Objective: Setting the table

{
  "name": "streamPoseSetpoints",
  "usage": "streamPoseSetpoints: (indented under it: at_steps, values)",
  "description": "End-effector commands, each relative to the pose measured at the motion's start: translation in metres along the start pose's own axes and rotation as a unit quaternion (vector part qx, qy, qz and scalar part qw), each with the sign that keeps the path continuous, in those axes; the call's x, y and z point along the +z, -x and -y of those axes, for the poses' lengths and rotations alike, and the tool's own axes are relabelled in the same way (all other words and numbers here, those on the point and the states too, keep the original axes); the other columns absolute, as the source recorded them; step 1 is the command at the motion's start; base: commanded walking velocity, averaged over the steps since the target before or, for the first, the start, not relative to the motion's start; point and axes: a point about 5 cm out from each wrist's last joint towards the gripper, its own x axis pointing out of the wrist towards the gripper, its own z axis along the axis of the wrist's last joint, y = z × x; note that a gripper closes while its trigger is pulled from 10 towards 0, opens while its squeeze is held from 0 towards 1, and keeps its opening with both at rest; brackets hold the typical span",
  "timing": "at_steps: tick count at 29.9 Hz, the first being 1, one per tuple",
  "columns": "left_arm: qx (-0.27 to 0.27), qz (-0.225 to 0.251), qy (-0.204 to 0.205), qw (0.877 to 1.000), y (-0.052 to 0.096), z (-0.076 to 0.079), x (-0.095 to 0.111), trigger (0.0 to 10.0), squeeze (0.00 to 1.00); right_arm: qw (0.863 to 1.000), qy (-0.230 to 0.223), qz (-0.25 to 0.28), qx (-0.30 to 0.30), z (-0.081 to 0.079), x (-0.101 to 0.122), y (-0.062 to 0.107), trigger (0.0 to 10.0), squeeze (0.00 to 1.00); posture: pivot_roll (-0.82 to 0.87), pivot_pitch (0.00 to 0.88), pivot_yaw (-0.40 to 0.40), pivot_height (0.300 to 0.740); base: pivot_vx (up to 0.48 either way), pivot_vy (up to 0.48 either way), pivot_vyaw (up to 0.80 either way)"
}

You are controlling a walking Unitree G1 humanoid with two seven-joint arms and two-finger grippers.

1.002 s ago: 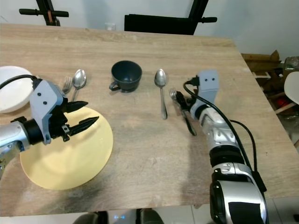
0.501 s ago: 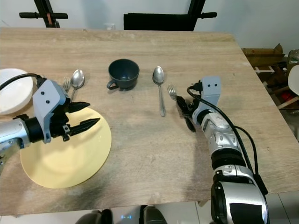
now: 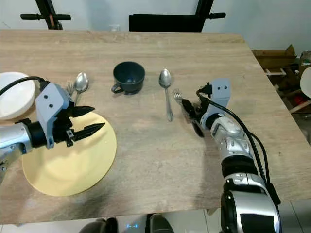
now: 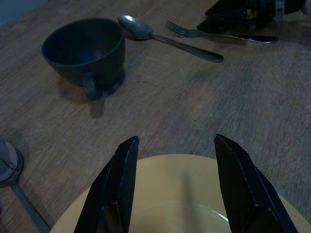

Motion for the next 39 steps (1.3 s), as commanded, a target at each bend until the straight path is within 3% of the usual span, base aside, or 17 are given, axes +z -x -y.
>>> streamPoseSetpoints:
  at_steps: [1,14,15,16,19,20,21,22,23,24,29,30,31,32,36,37,39]
  values:
    - [-0.011,0.002,-0.001,1.000,-0.003,0.003,-0.001,10.0,0.00,1.000,0.004,-0.012,0.001,0.005,-0.005,0.005,10.0,0.00,0.00,0.119,0.085,0.740,0.000,0.000,0.00]
    - [-0.012,0.002,-0.002,1.000,-0.005,0.003,-0.001,10.0,0.00,0.998,0.012,-0.054,0.020,0.002,-0.025,0.009,10.0,0.00,0.00,0.118,0.088,0.740,0.000,0.000,0.00]
    - [-0.012,0.002,-0.002,1.000,-0.005,0.003,-0.001,10.0,0.00,0.998,0.011,-0.057,0.021,0.001,-0.026,0.009,8.9,0.00,0.00,0.117,0.087,0.740,0.000,0.000,0.00]
    - [-0.011,0.002,-0.003,1.000,-0.005,0.003,-0.001,10.0,0.00,0.998,0.010,-0.059,0.022,0.001,-0.027,0.008,4.5,0.00,0.00,0.117,0.087,0.740,0.000,0.000,0.00]
    - [-0.010,0.002,-0.002,1.000,-0.005,0.003,-0.001,10.0,0.00,0.998,0.010,-0.061,0.022,0.000,-0.029,0.008,4.1,0.00,0.00,0.117,0.086,0.740,0.000,0.000,0.00]
    - [-0.010,0.003,-0.002,1.000,-0.005,0.003,-0.001,10.0,0.00,0.998,0.007,-0.059,0.023,0.000,-0.028,0.008,6.7,0.00,0.00,0.117,0.084,0.740,0.000,0.000,0.00]
    - [-0.010,0.003,-0.002,1.000,-0.005,0.003,-0.001,10.0,0.00,0.998,0.007,-0.059,0.023,0.000,-0.028,0.008,6.7,0.00,0.00,0.117,0.084,0.740,0.000,0.000,0.00]
    - [-0.009,0.003,-0.002,1.000,-0.006,0.003,-0.001,10.0,0.00,0.998,0.007,-0.058,0.026,0.001,-0.026,0.008,3.0,0.00,0.00,0.116,0.082,0.740,0.000,0.000,0.00]
    - [-0.009,0.004,-0.002,1.000,-0.006,0.003,-0.001,10.0,0.00,0.998,0.010,-0.060,0.028,0.001,-0.026,0.008,0.5,0.00,0.00,0.116,0.082,0.740,0.000,0.000,0.00]
    - [-0.009,0.005,-0.002,1.000,-0.006,0.003,-0.001,10.0,0.00,0.998,0.014,-0.062,0.030,0.000,-0.027,0.008,0.0,0.00,0.00,0.116,0.082,0.740,0.000,0.000,0.00]
    - [-0.009,0.006,-0.001,1.000,-0.007,0.004,-0.001,10.0,0.00,0.997,0.014,-0.067,0.036,-0.001,-0.029,0.009,0.0,0.00,0.00,0.116,0.079,0.740,0.000,0.000,0.00]
    - [-0.008,0.007,0.000,1.000,-0.008,0.005,-0.001,10.0,0.00,0.997,0.014,-0.067,0.037,-0.001,-0.029,0.009,3.8,0.00,-0.01,0.116,0.074,0.740,0.000,0.000,0.00]
    - [-0.008,0.007,0.000,1.000,-0.008,0.005,-0.001,10.0,0.00,0.997,0.014,-0.067,0.037,-0.001,-0.029,0.009,3.8,0.00,-0.01,0.116,0.074,0.740,0.000,0.000,0.00]
    - [-0.007,0.007,0.000,1.000,-0.008,0.005,-0.002,10.0,0.00,0.997,0.015,-0.066,0.035,0.000,-0.028,0.009,10.0,0.00,-0.01,0.116,0.074,0.740,0.000,0.000,0.00]
    - [-0.006,0.008,0.002,1.000,-0.008,0.006,-0.002,10.0,0.00,0.997,0.019,-0.063,0.034,0.000,-0.026,0.008,10.0,0.00,-0.01,0.114,0.068,0.740,0.000,0.000,0.00]
    - [-0.005,0.008,0.002,1.000,-0.009,0.006,-0.002,10.0,0.00,0.997,0.019,-0.064,0.036,0.000,-0.025,0.007,10.0,0.42,-0.01,0.114,0.068,0.740,0.000,0.000,0.00]
    - [-0.005,0.009,0.002,1.000,-0.009,0.006,-0.002,10.0,0.00,0.997,0.020,-0.065,0.039,-0.001,-0.026,0.007,10.0,0.42,-0.01,0.114,0.068,0.740,0.000,0.000,0.00]
